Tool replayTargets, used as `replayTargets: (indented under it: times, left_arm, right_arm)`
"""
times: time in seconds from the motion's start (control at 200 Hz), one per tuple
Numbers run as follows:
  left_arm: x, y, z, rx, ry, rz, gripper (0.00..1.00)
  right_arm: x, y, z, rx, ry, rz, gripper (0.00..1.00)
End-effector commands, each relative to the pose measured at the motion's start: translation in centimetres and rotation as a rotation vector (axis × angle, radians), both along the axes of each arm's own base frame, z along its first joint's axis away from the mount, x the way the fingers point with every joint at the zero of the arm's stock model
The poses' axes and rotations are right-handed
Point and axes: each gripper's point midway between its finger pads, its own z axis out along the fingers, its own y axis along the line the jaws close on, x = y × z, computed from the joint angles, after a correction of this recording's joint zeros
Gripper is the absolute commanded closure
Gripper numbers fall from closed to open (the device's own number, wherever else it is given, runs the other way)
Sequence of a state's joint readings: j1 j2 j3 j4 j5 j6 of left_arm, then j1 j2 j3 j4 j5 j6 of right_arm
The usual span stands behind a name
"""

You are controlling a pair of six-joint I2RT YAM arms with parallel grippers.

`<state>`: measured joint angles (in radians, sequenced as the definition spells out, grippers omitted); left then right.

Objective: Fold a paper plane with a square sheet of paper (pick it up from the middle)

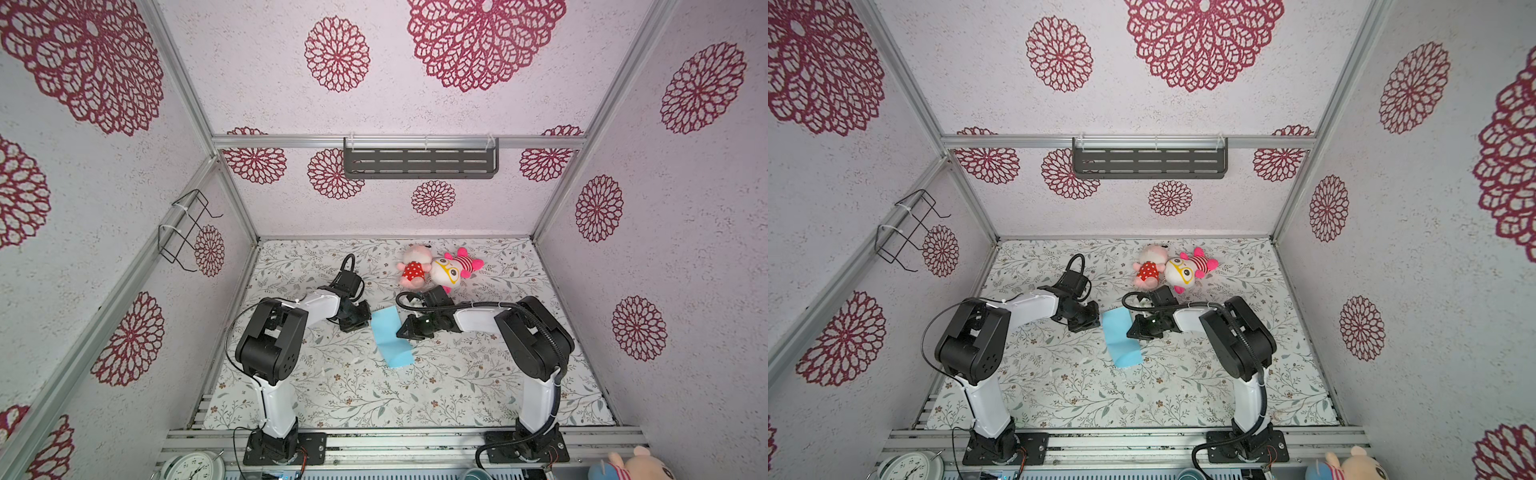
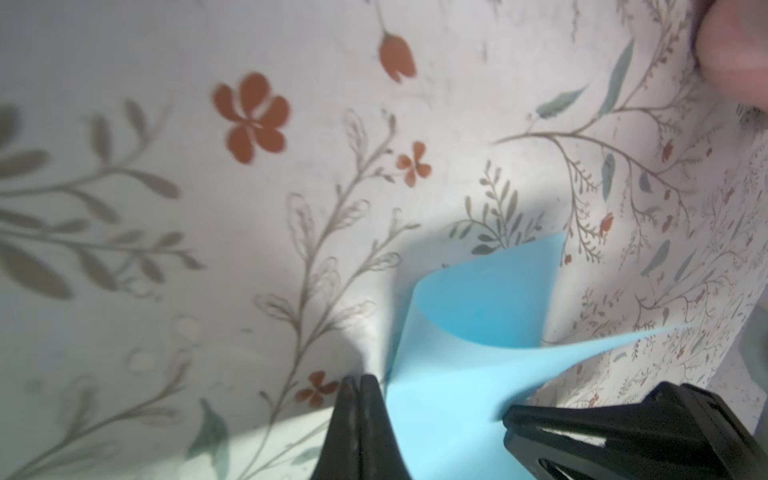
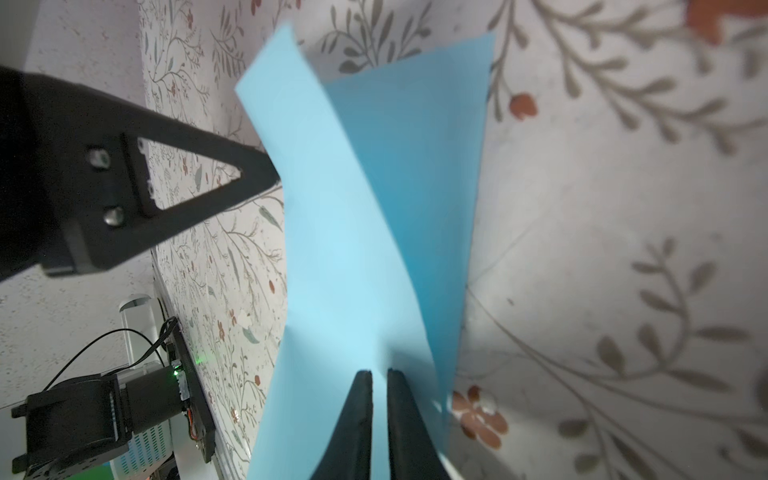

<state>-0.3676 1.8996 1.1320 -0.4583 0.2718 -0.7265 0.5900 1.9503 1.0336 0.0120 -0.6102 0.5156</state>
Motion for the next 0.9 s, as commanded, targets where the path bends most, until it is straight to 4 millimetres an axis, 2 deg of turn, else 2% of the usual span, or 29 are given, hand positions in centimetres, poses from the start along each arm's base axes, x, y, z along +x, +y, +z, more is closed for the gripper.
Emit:
replayTargets:
  times: [0.0, 0.15, 0.28, 0.465, 0.7, 0.71, 0.73, 0.896]
  left_arm:
    - [0.2, -0.7, 2.0, -0.059, -0.036, -0.009, 1.0]
    - [0.9, -2.9, 4.2, -0.179, -0.093, -0.008, 1.0]
    - [1.1, -3.5, 3.2, -0.186, -0.077, -0.007, 1.0]
    - [1.4, -2.7, 0.8, -0.103, -0.026, 0.003, 1.0]
    - [1.3, 0.6, -1.2, 0.087, -0.016, 0.042, 1.0]
    - [1.0, 0.8, -2.3, 0.104, 0.009, 0.043, 1.0]
    - [1.0, 1.0, -2.7, 0.117, 0.018, 0.043, 1.0]
    - [1.9, 1.3, -2.3, 0.142, -0.003, 0.04, 1.0]
  right_arm:
    - [-2.9, -6.5, -8.3, -0.364, 0.111, -0.082, 0.85]
    - [-2.8, -6.5, -8.3, -0.361, 0.11, -0.084, 0.85]
    - [-2.8, -6.4, -8.4, -0.363, 0.11, -0.08, 0.85]
    - [-2.9, -6.5, -8.4, -0.365, 0.111, -0.081, 0.85]
    - [-3.1, -6.7, -8.5, -0.368, 0.114, -0.081, 0.85]
    - [-3.1, -6.7, -8.5, -0.367, 0.113, -0.08, 0.85]
    - [-3.1, -6.7, -8.5, -0.367, 0.113, -0.081, 0.85]
    - [-3.2, -6.8, -8.6, -0.369, 0.114, -0.081, 0.85]
